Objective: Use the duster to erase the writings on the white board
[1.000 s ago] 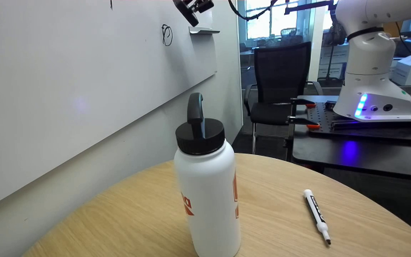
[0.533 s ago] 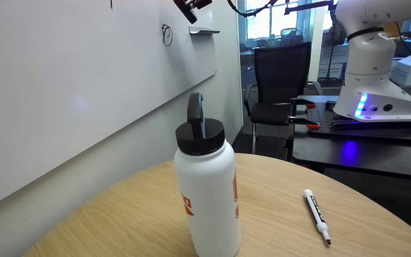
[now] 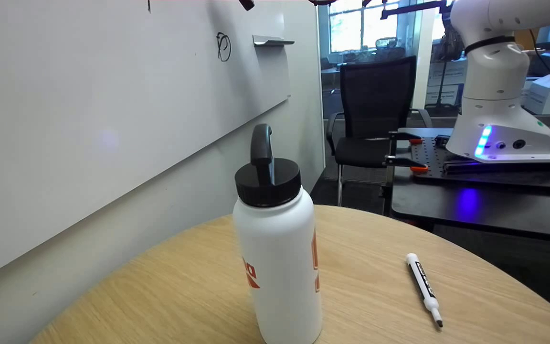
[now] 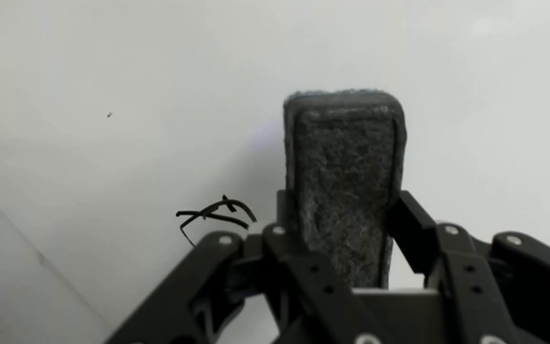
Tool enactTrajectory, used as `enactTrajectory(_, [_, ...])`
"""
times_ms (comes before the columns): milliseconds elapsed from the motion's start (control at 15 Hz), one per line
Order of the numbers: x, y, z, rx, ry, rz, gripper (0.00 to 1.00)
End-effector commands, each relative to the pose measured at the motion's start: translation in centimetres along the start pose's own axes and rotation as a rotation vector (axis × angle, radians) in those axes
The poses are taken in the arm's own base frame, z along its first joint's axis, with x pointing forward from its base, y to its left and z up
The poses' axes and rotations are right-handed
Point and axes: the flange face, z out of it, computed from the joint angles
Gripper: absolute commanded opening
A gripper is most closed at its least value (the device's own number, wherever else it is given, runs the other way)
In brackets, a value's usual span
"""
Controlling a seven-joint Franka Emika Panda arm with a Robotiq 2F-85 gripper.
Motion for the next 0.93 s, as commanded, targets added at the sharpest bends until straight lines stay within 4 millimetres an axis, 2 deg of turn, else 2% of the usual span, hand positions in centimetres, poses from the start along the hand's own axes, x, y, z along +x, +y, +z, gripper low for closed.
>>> enactTrajectory(0, [0.3, -0.2, 0.7, 0.009, 0.023, 0.038, 0.28])
enactTrajectory(133, [0.6, 0.1, 1.0, 0.006, 0.034, 0.056, 0.28])
enactTrajectory(467, [-1.0, -0.2, 1.6, 0.017, 0.018, 0.143, 0.28])
enactTrajectory(867, [-1.0, 0.9, 4.2, 0.0, 0.045, 0.22, 0.28])
